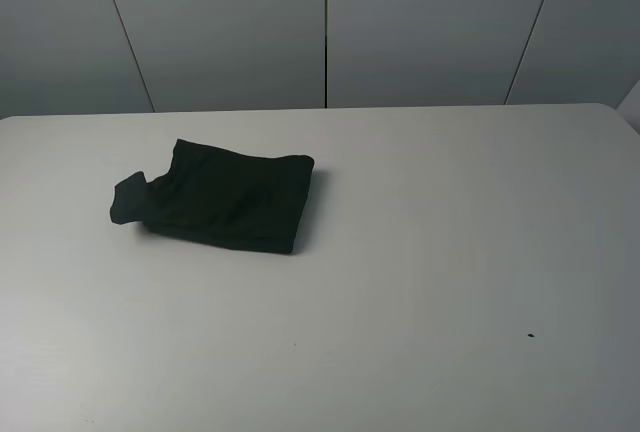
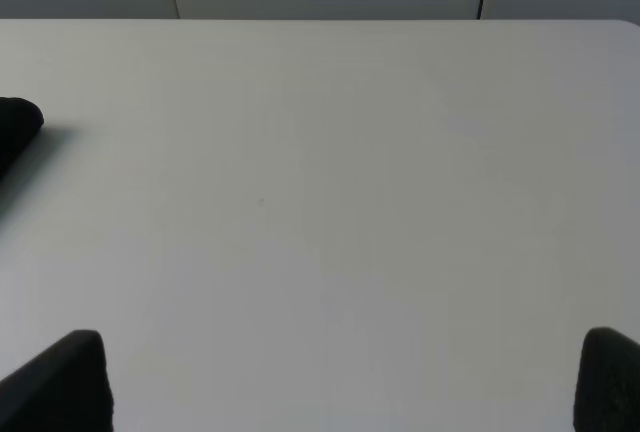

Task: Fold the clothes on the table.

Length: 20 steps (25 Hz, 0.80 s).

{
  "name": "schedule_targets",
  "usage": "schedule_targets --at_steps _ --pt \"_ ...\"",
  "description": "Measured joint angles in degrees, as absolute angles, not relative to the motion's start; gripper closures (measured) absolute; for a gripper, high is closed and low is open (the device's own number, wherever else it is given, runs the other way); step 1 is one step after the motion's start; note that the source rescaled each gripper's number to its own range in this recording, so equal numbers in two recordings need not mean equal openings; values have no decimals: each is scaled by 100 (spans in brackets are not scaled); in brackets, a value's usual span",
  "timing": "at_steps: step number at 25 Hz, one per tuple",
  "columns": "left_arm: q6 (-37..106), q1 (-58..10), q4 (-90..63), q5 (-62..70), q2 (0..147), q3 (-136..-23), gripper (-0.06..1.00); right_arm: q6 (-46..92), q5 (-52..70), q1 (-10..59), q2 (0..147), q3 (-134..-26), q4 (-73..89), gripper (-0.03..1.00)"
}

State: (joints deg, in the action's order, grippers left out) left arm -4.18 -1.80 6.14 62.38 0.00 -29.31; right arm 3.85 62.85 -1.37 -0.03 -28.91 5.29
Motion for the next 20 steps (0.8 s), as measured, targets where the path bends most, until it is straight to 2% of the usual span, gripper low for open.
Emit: schedule_targets --at_steps 20 --pt "-418 -180 614 6238 0 -2931 -5 385 6285 -137 -3 -2891 529 -3"
